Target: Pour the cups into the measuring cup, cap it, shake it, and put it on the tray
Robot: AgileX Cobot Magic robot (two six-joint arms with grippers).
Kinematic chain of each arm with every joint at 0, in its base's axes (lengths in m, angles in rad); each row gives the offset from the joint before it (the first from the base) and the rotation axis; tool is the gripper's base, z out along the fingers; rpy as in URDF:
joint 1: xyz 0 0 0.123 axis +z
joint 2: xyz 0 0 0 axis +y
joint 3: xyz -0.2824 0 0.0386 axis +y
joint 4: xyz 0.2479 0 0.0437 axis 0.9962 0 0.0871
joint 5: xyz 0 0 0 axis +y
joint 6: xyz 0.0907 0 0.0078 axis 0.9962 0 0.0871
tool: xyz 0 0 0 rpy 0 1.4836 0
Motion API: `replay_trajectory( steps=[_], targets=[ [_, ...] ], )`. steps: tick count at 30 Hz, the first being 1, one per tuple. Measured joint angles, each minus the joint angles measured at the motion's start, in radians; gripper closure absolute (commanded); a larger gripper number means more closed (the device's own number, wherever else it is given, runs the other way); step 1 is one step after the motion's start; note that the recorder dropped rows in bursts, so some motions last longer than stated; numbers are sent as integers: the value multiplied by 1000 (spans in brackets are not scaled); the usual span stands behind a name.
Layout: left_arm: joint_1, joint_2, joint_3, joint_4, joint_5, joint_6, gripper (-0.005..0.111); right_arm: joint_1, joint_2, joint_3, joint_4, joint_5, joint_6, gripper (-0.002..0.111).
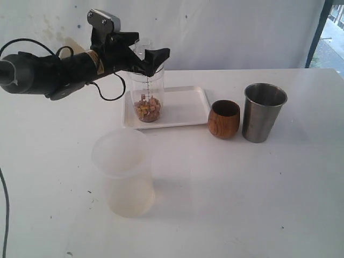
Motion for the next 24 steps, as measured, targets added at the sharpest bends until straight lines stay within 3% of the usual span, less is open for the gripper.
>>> replay_trajectory(
  steps=[6, 14, 24],
  targets=[
    [0, -74, 0, 4, 36, 0, 2, 0, 0, 0, 0, 0, 0, 108],
    [0, -204, 40, 18, 211, -11, 2, 0, 0, 0, 0, 0, 0, 108],
    [26, -474, 271, 22, 261, -8, 2, 0, 0, 0, 0, 0, 0, 108]
  ],
)
